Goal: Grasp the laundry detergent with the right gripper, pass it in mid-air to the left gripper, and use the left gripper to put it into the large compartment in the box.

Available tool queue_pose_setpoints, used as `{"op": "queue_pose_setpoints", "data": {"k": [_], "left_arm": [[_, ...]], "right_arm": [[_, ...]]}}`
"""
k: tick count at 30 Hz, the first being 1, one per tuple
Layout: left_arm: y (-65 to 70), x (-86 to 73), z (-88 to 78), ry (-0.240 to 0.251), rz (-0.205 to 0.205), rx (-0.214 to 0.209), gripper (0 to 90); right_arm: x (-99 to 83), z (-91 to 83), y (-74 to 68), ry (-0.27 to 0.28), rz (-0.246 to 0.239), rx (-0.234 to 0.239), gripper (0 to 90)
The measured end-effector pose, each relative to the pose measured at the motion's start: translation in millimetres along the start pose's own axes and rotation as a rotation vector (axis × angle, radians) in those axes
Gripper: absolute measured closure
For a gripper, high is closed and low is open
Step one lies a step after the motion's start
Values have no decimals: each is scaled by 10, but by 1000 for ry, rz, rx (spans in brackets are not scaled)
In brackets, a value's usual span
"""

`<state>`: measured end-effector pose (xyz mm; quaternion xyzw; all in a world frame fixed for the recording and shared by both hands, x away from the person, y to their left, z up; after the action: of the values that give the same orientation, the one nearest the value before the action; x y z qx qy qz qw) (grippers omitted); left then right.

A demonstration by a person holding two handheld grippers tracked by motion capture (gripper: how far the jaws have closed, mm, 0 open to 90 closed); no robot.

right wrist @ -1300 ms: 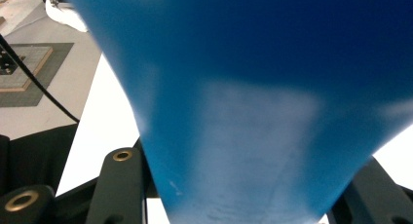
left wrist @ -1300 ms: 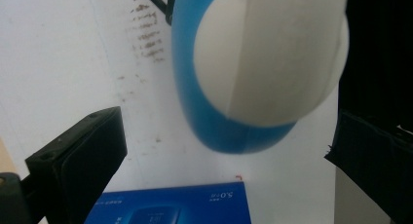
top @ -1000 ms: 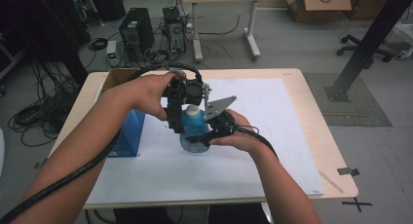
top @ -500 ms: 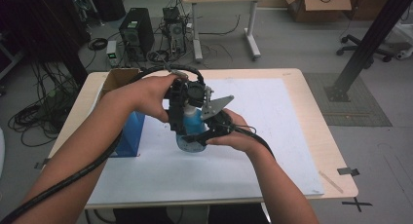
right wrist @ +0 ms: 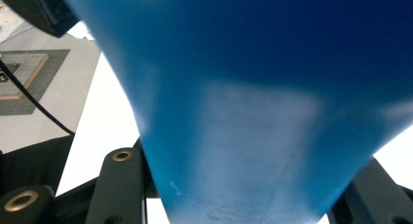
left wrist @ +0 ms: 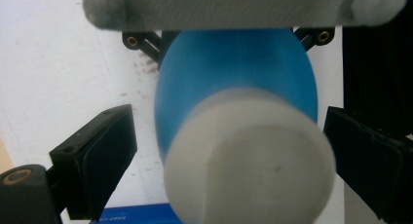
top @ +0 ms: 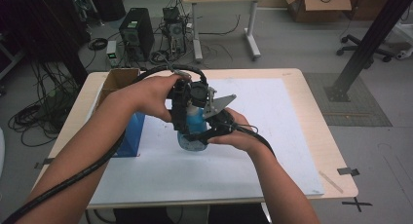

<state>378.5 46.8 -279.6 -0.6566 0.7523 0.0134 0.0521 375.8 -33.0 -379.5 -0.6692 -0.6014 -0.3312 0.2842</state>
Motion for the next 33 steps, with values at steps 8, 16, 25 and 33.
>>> {"op": "queue_pose_setpoints", "data": {"k": [8,16,25,33], "left_arm": [[10,25,-7,-2,8,21,116],[17,48,2,1,15,33,141],[19,41,4,-1,8,29,187],[27,44,35,-11,7,23,205]], "right_arm": [[7,-21,2,2,-7,-5,461],[29,-40,-8,15,-10,-10,462],[49,-36,-25,19,-1,-5,461],[52,-30,-19,14,-9,-17,461]]}}
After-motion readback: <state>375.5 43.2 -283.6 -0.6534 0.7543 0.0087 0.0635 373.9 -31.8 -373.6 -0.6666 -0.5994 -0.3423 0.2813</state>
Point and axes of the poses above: each handheld gripper's, and its own axes: z roughly forward along the jaws, x roughly out of its top, y roughly to its right, the point moved 4 cm from there along z, roughly forward along the jaws, and after that the axes turned 8 degrees about -y, right-handed, at the moved point
